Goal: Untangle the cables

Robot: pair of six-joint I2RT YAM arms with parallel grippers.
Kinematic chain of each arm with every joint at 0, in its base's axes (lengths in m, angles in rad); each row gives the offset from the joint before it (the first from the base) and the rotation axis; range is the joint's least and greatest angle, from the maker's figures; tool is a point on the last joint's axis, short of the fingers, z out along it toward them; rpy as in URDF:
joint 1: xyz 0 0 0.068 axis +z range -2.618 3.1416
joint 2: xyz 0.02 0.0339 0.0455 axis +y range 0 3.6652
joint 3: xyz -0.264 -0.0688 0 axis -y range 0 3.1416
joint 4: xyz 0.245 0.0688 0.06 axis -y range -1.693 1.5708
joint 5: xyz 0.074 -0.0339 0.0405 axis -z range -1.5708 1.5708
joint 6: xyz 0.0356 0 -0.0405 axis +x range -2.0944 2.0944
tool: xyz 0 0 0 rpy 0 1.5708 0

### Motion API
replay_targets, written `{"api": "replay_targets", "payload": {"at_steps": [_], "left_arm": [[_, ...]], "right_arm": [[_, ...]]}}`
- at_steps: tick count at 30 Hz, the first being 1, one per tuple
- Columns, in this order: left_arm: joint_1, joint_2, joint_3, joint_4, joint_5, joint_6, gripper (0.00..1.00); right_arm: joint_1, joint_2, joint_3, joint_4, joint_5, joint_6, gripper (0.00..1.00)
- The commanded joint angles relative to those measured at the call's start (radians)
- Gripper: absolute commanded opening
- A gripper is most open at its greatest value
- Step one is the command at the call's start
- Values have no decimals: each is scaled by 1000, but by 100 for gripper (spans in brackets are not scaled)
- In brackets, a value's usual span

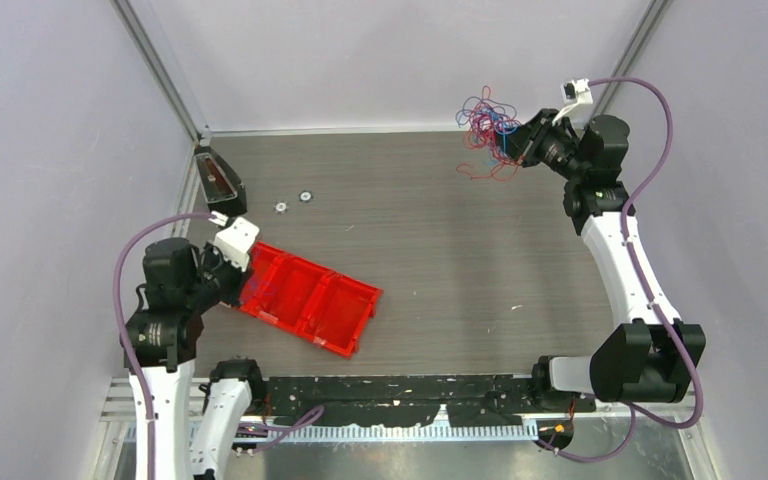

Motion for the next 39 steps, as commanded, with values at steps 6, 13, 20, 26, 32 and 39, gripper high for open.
{"api": "replay_targets", "payload": {"at_steps": [6, 13, 20, 26, 32, 39], "left_arm": [[93, 185, 75, -170, -131, 106, 0], [144, 408, 125, -80, -60, 128, 0], [145, 615, 211, 45, -10, 129, 0], [145, 741, 270, 110, -1, 126, 0], [136, 867, 369, 74, 15, 123, 0], [151, 770, 247, 31, 17, 144, 0]], "right_arm": [[21, -70, -25, 9, 10, -29, 5], [21, -97, -50, -5, 24, -41, 5], [21, -110, -65, -11, 36, -53, 5], [21, -110, -73, -10, 36, -56, 5], [21, -102, -78, -9, 35, -56, 5], [21, -116, -84, -15, 39, -74, 5]]}}
